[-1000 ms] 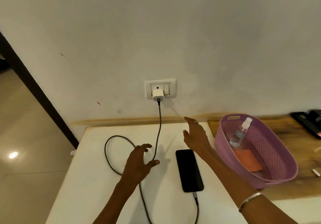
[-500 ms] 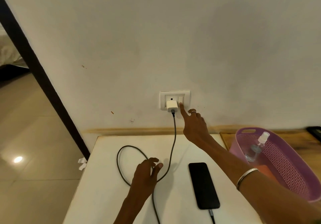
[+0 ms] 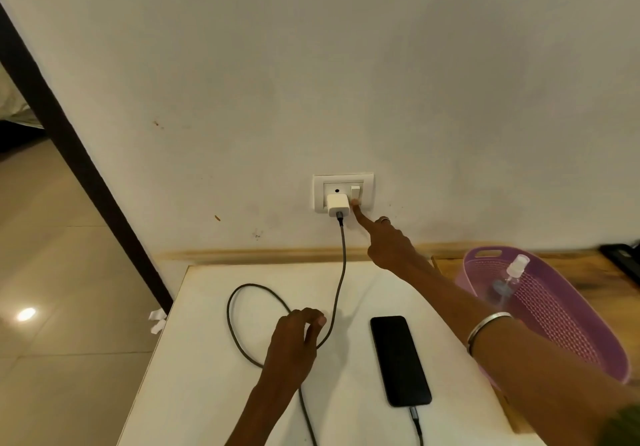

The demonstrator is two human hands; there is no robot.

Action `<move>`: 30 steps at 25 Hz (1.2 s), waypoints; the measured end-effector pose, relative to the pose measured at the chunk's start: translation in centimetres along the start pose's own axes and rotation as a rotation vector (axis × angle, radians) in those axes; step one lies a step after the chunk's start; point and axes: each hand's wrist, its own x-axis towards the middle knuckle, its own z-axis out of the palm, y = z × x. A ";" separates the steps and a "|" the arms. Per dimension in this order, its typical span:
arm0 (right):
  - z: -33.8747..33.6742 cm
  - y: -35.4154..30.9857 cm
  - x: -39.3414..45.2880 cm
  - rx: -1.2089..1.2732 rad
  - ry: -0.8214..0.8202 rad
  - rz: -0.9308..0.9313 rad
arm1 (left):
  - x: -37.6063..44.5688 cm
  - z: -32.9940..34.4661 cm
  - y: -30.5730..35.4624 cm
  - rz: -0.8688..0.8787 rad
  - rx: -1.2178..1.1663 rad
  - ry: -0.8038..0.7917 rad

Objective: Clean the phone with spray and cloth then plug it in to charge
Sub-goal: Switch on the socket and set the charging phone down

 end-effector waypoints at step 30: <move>6.0 9.0 -17.4 0.406 -0.172 0.240 | -0.9 1.2 0.3 -0.136 0.138 -0.078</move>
